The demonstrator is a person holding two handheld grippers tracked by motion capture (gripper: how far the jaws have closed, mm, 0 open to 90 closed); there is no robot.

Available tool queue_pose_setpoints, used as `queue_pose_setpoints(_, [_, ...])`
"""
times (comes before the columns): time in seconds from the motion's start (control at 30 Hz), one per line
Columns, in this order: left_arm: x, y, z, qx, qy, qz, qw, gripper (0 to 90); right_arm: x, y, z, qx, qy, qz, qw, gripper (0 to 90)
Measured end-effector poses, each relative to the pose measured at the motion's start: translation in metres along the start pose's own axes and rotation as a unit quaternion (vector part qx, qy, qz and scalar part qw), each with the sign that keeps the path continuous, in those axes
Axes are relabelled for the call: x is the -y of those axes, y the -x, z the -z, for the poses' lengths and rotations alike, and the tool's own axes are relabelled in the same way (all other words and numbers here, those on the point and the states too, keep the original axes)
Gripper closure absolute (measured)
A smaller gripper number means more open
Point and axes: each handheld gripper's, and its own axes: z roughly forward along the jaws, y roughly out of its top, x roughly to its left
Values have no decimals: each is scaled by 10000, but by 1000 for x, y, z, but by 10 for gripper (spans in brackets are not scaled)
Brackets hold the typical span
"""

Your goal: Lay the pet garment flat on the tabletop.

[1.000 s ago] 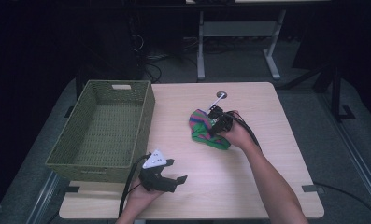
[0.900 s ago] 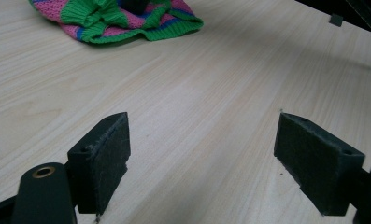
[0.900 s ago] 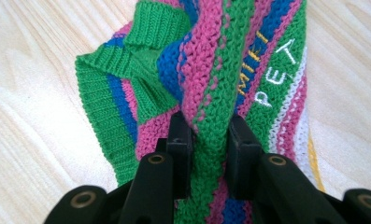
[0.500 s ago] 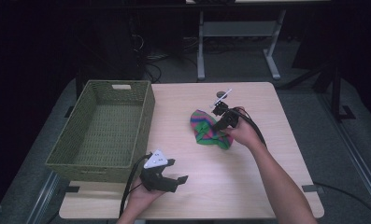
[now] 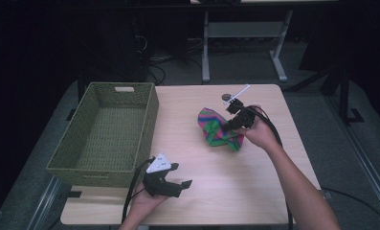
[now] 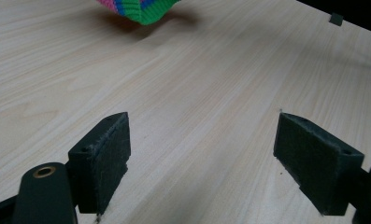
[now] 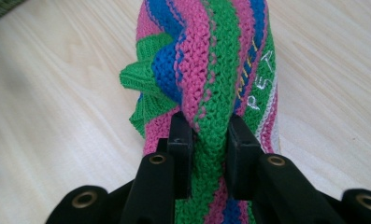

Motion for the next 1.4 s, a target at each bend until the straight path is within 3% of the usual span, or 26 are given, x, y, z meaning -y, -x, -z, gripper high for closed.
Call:
queue_pose_setpoints(0.47, [-1,-1,3,-8,98,20,10000,185,9,-25,40,-285,314,282,9987,748])
queue_pose_setpoints(0.73, [-2,1,6,6,254,35,9997,185,27,-41,55,-405,398,477,9972,748])
queue_pose_setpoints(1.0, [-2,2,7,34,292,43,9996,185,50,-52,63,-629,542,426,9956,747])
queue_pose_setpoints(1.2, [-2,1,8,-27,334,60,9994,184,63,-63,63,-512,657,558,9950,747])
queue_pose_setpoints(1.4, [-2,2,7,11,329,61,9994,184,79,-73,53,-614,649,496,9948,747])
